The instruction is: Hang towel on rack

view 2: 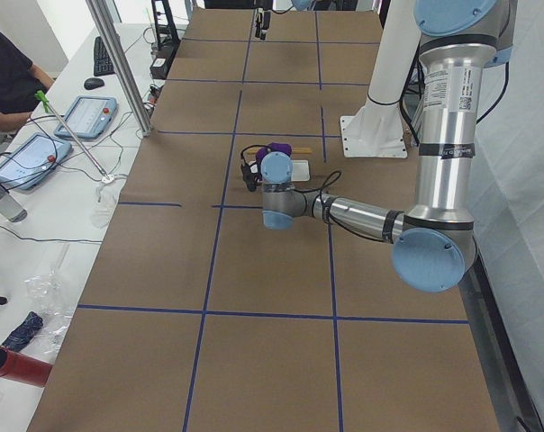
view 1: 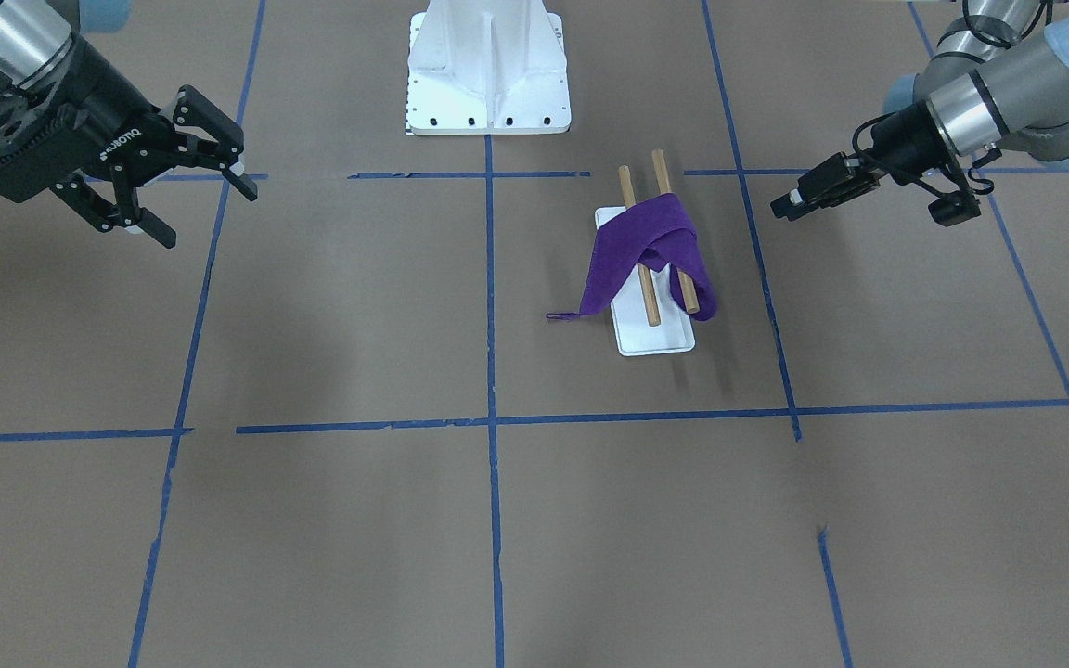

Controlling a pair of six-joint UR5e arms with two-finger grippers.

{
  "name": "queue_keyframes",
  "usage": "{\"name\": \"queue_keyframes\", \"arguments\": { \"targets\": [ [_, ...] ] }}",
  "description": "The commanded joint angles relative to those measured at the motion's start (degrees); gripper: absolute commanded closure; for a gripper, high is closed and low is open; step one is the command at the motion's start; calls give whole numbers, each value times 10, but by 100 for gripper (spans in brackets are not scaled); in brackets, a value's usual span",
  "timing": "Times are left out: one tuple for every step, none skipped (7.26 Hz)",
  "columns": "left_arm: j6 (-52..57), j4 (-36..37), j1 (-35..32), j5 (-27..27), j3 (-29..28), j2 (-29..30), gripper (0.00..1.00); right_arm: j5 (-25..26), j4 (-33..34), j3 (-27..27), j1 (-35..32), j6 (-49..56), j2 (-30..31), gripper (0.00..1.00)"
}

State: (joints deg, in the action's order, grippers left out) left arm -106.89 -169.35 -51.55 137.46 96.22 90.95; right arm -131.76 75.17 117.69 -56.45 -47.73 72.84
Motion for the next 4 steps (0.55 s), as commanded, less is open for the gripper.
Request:
{"name": "queue_keyframes", "arguments": {
  "targets": [
    [14,2,-22,-3,-15,-1,0,0,2,-2,-27,0,26,0],
    [54,3,-41,-3,-21,-2,0,-9,12,-5,-56,-1,41,0],
    [124,4,-70,-3,-47,-2,0,-21,14,-27,-94,12,69,0],
    [220,5,-93,-3,-79,-3,0,-25,16,-51,-116,57,90,0]
  ]
}}
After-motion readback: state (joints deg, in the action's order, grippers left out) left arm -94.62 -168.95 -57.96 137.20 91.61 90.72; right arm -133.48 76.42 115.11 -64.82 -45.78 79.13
